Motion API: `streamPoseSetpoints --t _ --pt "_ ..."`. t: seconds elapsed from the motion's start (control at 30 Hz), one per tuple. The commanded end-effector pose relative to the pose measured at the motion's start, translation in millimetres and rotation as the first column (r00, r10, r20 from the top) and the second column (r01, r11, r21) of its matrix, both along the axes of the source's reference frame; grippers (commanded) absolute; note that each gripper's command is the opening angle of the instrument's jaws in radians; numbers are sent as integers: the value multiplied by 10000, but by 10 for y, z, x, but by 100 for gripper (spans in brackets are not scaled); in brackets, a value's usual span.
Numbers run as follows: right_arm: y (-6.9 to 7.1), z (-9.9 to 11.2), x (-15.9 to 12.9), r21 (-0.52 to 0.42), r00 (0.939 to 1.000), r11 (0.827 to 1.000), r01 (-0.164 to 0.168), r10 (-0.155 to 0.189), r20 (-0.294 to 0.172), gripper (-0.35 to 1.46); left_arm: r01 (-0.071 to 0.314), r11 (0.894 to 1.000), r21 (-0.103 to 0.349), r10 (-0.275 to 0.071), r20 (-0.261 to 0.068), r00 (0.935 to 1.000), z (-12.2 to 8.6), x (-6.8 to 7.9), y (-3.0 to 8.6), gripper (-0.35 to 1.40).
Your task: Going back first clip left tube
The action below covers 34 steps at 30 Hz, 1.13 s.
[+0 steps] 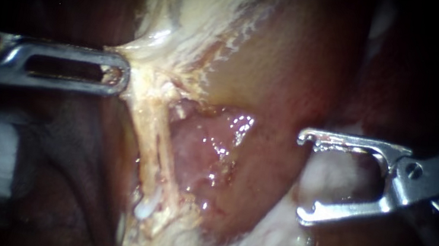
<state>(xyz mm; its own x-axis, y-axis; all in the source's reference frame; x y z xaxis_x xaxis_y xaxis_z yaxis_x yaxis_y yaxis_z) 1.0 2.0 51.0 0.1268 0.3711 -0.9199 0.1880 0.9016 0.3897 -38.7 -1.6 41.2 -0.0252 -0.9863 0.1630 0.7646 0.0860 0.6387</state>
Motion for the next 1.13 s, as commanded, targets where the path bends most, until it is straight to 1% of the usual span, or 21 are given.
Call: streamPoseSetpoints --t 0.03,0.13,0.27,0.37,0.47,0.57,0.67,1.13 --pt "0 2 0 2 10000 10000 -6 6 7 60 -83 10000 19 83 116 9999 7 -6 -4 -35" --pt "0 4 1 -1 10000 10000 -12 12 11 60 -130 9999 20 129 195 9997 21 -20 -8 -35" --pt "-1 4 1 -3 10000 10000 -16 16 6 60 -147 9999 39 146 254 9996 32 -37 -9 -35" --pt "-1 4 2 -2 10000 10000 -20 20 6 60 -150 9999 51 148 358 9992 36 -48 -7 -35" --pt "-1 4 3 -1 10000 10000 -24 24 4 60 -172 9999 19 171 392 9991 38 -59 -5 -35" --pt "-1 4 3 -1 10000 10000 -26 26 3 60 -197 9998 -25 198 417 9989 39 -66 -4 -35" --pt "-1 4 3 -1 10000 10000 -25 25 2 60 -193 9998 -25 194 416 9989 39 -68 -3 -35" --pt "-1 5 3 -1 10000 10000 -28 28 3 60 -204 9998 -15 204 425 9989 38 -67 -2 -35"
